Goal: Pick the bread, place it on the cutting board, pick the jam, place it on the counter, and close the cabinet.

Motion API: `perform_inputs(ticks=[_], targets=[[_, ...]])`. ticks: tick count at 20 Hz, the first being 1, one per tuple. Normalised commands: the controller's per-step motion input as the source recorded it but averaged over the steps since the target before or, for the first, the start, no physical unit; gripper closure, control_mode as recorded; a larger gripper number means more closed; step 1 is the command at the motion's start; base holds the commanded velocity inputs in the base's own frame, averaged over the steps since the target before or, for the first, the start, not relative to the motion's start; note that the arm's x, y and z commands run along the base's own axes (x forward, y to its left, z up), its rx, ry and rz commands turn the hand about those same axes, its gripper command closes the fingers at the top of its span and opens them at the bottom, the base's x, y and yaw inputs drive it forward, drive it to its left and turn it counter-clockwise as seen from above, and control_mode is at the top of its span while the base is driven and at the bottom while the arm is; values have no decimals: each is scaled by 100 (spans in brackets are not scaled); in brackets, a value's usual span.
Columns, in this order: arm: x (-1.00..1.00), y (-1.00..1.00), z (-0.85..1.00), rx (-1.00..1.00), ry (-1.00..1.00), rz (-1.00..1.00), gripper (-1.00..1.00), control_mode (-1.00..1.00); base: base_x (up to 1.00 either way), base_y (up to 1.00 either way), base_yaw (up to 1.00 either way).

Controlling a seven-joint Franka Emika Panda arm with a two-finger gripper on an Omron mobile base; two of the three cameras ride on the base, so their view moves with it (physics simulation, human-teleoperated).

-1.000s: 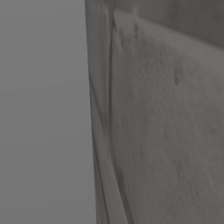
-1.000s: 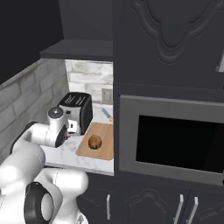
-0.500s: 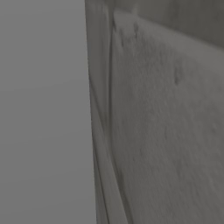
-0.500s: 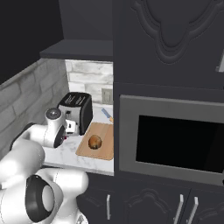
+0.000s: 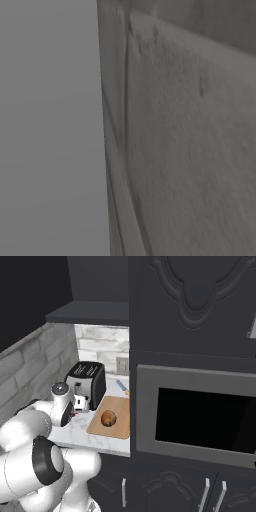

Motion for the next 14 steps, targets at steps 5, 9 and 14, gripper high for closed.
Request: perform_inputs(ticks=[5, 9, 14], targets=[[10, 2, -14, 0, -2, 0, 100, -100, 0, 0, 0], [11, 1, -11, 0, -1, 0, 100, -100, 0, 0, 0], [7, 0, -4, 0, -3, 0, 100, -100, 0, 0, 0]])
